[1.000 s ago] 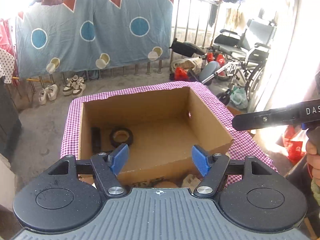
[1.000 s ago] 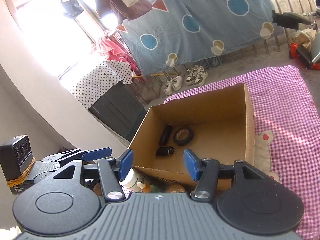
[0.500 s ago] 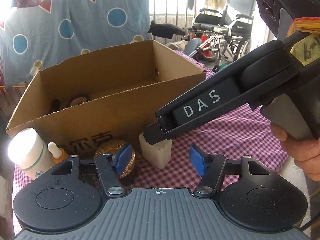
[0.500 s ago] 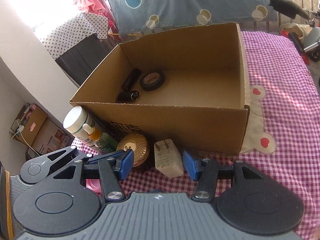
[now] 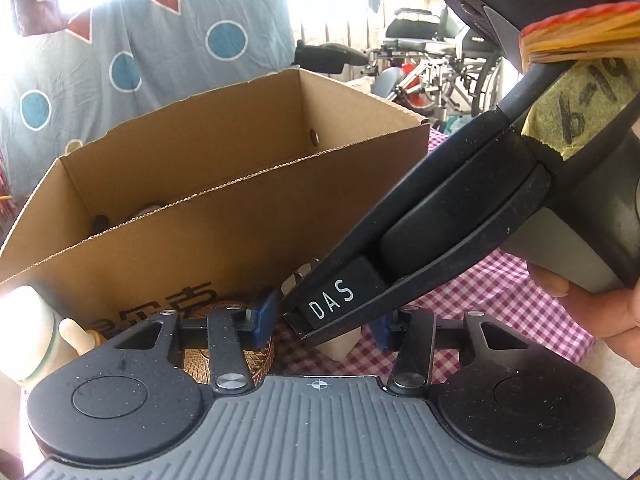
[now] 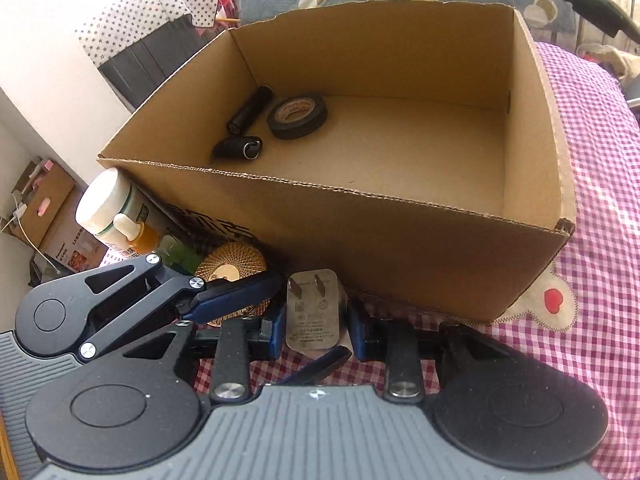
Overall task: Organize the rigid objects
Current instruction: 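Move the right gripper to the white charger plug and grasp it, then carry the charger plug into the box and open the right gripper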
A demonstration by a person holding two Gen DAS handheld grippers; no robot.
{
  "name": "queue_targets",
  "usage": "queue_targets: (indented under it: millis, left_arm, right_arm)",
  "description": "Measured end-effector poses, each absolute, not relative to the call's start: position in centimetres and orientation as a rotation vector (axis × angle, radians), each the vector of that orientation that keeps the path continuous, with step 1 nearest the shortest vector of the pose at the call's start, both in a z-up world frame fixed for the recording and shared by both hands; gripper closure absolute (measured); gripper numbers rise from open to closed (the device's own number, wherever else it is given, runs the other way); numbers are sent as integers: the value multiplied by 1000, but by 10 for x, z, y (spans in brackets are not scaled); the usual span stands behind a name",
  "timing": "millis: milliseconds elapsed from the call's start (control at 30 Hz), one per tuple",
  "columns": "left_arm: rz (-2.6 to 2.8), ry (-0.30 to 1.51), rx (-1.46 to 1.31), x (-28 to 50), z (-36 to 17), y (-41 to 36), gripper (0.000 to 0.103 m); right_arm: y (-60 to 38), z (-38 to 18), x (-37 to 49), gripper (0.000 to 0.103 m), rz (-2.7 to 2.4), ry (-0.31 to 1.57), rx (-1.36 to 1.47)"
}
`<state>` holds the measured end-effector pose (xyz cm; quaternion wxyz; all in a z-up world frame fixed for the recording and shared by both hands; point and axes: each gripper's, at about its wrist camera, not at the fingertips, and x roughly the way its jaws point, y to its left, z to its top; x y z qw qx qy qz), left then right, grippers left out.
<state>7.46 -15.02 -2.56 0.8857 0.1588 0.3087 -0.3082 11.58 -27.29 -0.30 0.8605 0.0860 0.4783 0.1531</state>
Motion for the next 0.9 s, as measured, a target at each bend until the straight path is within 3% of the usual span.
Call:
queue_targets:
  millis: [533, 900]
  left_arm:
    - [-690, 630, 405, 58, -35, -173, 58]
    - [-680, 512, 392, 24, 14, -160, 58]
  right_arm:
    - [-291, 3, 92, 74, 303, 1032, 176]
    - [-287, 54, 57, 74, 293, 919, 141]
